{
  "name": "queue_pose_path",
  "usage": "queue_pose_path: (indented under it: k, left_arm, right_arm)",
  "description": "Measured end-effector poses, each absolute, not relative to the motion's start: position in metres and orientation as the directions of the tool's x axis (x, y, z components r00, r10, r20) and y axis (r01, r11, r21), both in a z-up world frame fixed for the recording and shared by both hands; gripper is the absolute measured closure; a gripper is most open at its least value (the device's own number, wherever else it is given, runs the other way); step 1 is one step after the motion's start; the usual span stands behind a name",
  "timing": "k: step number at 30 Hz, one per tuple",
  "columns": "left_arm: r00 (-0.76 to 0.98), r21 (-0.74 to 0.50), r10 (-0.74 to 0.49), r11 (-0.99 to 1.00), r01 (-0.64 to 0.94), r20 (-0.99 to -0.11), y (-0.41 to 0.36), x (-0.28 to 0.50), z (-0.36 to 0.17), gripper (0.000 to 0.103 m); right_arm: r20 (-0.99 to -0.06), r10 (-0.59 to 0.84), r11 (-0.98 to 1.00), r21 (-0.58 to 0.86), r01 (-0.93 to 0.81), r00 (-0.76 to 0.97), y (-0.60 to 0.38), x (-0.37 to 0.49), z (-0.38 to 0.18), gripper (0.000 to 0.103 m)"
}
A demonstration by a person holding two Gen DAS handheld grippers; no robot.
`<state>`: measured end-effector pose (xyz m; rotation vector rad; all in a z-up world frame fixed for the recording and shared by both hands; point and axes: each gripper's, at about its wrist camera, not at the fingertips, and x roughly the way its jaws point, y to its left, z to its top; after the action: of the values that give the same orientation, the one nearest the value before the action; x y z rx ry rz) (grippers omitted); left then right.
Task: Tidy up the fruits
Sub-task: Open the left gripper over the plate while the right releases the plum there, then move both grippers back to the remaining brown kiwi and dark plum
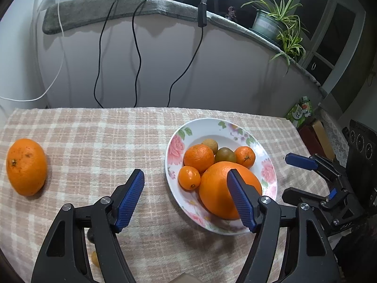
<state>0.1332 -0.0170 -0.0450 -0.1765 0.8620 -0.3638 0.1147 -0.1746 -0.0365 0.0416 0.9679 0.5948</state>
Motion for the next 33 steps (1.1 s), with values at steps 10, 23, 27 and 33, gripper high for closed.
queue_pose_path:
  k: [10,23,27,33]
  left_arm:
    - [0.616,-0.264,-0.36,0.933,0.245,-0.701,-0.015,0.125,-0.039,0.029]
    - [0.656,-0.24,-0.337,0.942,0.236,-0.676,-0.002,0.108,-0.028,0.029]
    - [0.664,-0.241,-0.33,0.944,0.226,-0.67,0.005,0.104,-0.027,0.029]
    - [0.681,-0.248,-0.305,0.951,0.184,-0.666,0.028,0.097,-0.027,0.029]
  right_arm:
    - [-0.762,0.485,0.843,0.277,-0.462,0.428,-0.17,0.111,-0.029,0.011]
    - [-0.736,0.49,0.842,0.261,-0.472,0.467,-0.158,0.103,-0.017,0.011]
    - [-0.722,0.503,0.839,0.275,-0.47,0.475,-0.154,0.103,-0.014,0.011]
    - [-0.705,0.542,0.821,0.326,-0.469,0.458,-0.144,0.103,-0.012,0.011]
